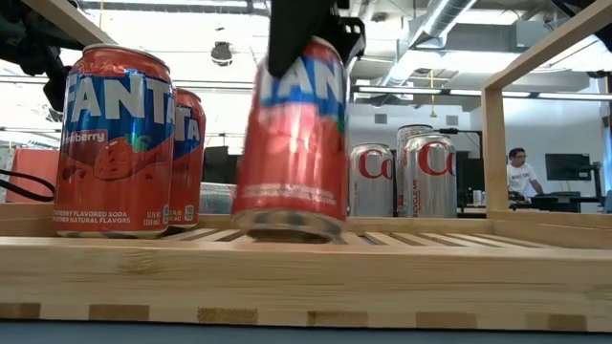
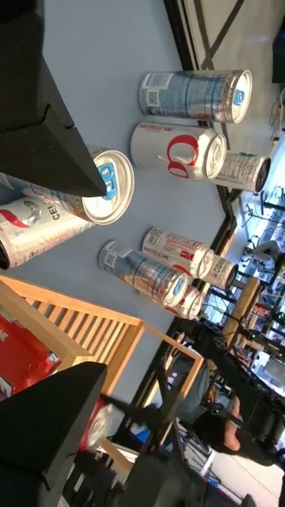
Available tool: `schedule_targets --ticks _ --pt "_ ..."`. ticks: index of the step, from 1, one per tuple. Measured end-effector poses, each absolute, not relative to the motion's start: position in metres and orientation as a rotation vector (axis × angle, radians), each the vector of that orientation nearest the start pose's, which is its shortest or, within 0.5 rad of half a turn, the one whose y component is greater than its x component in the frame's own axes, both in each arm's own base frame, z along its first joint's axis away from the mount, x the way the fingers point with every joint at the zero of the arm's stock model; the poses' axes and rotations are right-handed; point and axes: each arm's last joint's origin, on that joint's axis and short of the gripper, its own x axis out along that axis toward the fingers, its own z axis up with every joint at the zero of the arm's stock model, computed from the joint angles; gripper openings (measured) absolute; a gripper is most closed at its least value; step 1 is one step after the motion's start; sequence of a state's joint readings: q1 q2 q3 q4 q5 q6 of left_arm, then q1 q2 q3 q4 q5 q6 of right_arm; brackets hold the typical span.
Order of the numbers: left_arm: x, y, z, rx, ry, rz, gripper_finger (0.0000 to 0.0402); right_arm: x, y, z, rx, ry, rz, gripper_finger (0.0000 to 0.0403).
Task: Place canned beverage on shelf
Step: Put the red soda can on the shelf aligned with the other red soda can
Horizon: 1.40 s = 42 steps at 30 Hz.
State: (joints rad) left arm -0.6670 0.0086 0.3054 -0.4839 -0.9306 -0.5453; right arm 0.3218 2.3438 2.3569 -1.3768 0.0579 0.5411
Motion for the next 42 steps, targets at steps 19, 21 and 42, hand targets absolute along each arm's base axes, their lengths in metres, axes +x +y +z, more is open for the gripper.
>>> schedule_targets --ticks 19,21,42 --pt "0.058 -0.015 0.216 -0.370 0.076 0.321 0.0348 0.447 0.126 0.262 0.055 1.280 -0.366 0.0285" --pt "0.058 -0.015 0.215 -0.367 0.078 0.322 0.0348 0.446 0.130 0.262 0.045 1.272 -0.363 0.0285" --pt "0.058 -0.015 0.214 -0.360 0.086 0.323 0.0348 0.453 0.131 0.262 0.101 1.264 -0.231 0.0287"
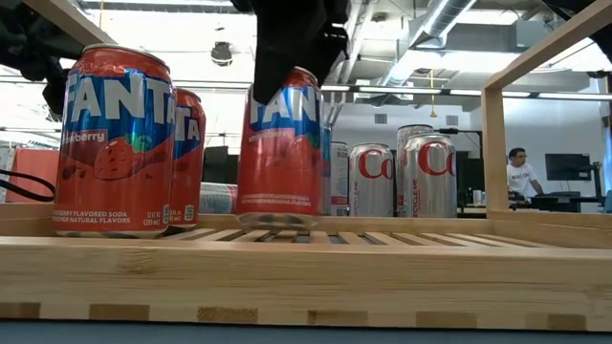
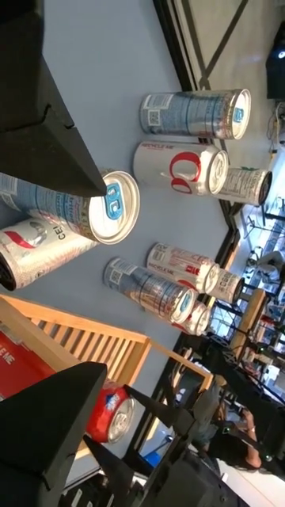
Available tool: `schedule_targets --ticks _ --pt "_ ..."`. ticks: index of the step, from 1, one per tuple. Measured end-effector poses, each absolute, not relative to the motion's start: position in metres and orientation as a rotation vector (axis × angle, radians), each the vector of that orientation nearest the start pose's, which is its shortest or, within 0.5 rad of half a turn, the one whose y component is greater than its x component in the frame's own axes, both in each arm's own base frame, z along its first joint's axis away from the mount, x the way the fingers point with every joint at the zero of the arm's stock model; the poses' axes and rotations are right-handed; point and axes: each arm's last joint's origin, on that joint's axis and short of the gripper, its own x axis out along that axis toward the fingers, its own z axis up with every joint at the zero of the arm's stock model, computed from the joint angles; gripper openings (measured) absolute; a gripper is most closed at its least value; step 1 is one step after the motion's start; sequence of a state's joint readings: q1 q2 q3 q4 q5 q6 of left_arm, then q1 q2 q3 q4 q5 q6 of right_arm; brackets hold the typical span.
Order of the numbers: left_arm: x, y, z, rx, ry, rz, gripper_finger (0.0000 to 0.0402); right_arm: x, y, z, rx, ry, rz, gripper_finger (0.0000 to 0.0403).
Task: Place canned beverage on shelf
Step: Put the red soda can on the shelf aligned with the other red soda can
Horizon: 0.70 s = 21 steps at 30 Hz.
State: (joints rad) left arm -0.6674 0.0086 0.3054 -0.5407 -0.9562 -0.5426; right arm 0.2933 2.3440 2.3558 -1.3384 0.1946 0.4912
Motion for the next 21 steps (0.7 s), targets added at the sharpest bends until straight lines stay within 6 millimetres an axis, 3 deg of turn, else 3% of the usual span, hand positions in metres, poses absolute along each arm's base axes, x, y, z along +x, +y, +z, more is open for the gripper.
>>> schedule_targets --ticks 11,21 --pt "0.0575 -0.0152 0.2138 -0.355 0.091 0.324 0.0348 0.4582 0.1345 0.2635 0.118 1.227 -0.160 0.0326" --pt "0.0575 -0.0152 0.2138 -0.358 0.091 0.323 0.0348 0.4582 0.1359 0.2680 0.266 1.235 -0.130 0.0329"
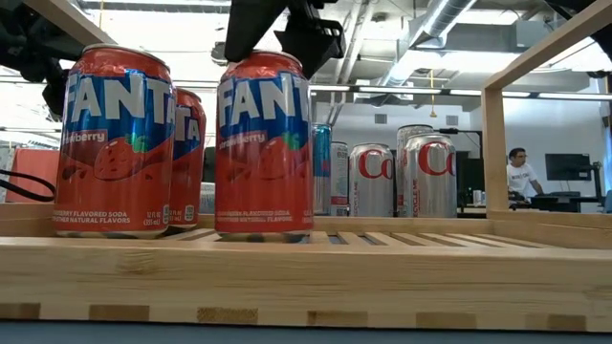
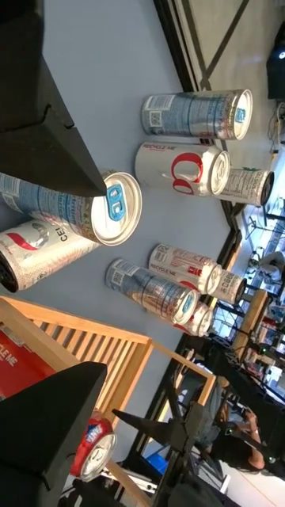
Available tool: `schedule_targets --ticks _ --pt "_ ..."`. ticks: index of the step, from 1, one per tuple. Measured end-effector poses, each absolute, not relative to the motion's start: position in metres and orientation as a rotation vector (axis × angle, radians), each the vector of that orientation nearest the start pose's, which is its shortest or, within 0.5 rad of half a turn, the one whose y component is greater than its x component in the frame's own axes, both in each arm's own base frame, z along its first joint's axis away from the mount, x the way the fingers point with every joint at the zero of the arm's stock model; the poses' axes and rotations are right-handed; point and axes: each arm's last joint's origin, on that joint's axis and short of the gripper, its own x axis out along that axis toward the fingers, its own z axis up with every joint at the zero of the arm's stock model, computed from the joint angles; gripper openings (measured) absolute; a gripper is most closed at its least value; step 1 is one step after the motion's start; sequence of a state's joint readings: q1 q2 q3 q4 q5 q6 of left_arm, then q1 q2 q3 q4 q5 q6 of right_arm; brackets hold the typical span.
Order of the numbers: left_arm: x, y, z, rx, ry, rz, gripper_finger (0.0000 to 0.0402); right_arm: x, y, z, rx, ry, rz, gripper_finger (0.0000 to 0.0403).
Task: Place canned beverage on shelf
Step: Put the red soda can on the shelf aligned with the other red soda can
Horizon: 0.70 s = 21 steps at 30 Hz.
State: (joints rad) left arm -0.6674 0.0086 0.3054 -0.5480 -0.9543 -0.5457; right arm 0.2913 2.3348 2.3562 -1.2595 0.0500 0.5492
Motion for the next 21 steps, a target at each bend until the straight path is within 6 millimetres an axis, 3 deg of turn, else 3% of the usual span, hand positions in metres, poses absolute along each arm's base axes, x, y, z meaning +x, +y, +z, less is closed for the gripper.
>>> schedule_targets --ticks 7,15,21 --pt "0.058 -0.015 0.214 -0.358 0.091 0.323 0.0348 0.458 0.134 0.269 0.331 1.262 -0.108 0.0329" --pt "0.058 -0.015 0.214 -0.358 0.092 0.321 0.0348 0.457 0.123 0.285 0.463 1.265 0.008 0.0329" --pt "0.058 -0.015 0.214 -0.369 0.090 0.322 0.0348 0.439 0.113 0.297 0.450 1.369 -0.005 0.0329"
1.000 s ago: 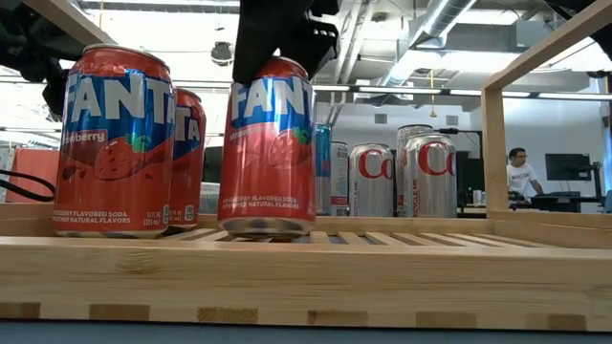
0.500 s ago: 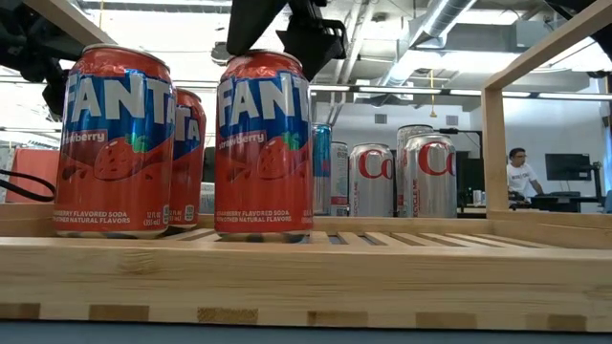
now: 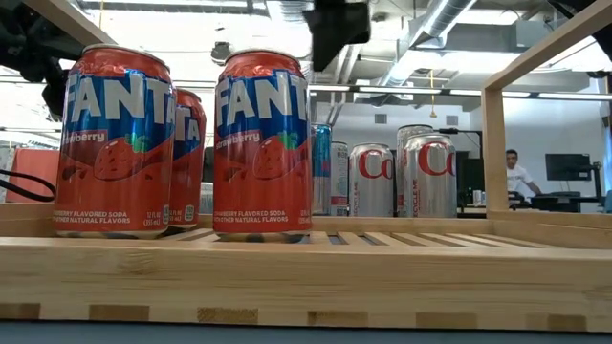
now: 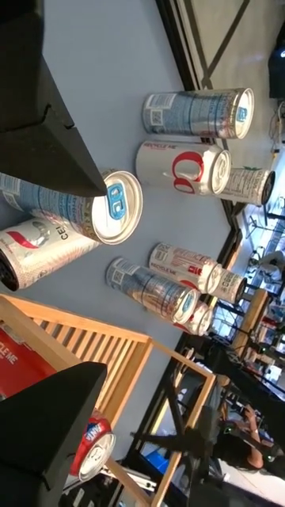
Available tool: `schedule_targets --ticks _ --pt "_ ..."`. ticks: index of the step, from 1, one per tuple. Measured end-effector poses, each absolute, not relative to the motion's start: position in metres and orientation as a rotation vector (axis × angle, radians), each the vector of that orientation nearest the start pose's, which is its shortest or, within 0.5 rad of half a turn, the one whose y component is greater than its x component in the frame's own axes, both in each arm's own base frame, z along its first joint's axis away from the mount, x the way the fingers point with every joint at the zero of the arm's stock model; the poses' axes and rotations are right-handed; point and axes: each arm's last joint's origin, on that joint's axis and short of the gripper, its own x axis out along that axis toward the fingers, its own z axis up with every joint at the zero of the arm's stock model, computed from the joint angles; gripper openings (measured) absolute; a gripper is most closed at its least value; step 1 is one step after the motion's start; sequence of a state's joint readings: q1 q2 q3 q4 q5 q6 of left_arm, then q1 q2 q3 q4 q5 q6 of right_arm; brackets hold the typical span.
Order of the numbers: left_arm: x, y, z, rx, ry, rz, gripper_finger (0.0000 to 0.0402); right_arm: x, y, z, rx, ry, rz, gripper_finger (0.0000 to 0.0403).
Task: Place canned beverage on shelf
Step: Put the red soda can on the shelf aligned with the other red soda can
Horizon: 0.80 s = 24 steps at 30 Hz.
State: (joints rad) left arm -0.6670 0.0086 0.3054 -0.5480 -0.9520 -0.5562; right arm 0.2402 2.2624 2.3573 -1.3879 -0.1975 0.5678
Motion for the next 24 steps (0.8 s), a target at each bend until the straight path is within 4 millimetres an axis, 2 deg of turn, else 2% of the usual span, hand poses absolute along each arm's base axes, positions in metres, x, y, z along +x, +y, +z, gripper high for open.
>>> schedule_targets --ticks 6,9,16,18,20,24 --pt "0.058 -0.015 0.214 -0.376 0.088 0.322 0.0348 0.430 0.097 0.295 0.445 1.472 -0.109 0.0329" --pt "0.058 -0.015 0.214 -0.376 0.088 0.323 0.0348 0.426 0.090 0.295 0.412 1.521 -0.100 0.0329" --pt "0.058 -0.015 0.214 -0.378 0.088 0.323 0.0348 0.427 0.085 0.291 0.103 1.465 -0.175 0.0315" --pt "0.058 -0.015 0.214 -0.378 0.088 0.323 0.0348 0.426 0.087 0.291 0.022 1.443 -0.211 0.0288" --pt "0.058 -0.015 0.214 -0.378 0.088 0.323 0.0348 0.425 0.091 0.292 -0.060 1.408 -0.275 0.0245" --pt "0.058 -0.015 0.214 -0.378 0.088 0.323 0.0348 0.420 0.097 0.302 -0.162 1.347 -0.331 0.0107"
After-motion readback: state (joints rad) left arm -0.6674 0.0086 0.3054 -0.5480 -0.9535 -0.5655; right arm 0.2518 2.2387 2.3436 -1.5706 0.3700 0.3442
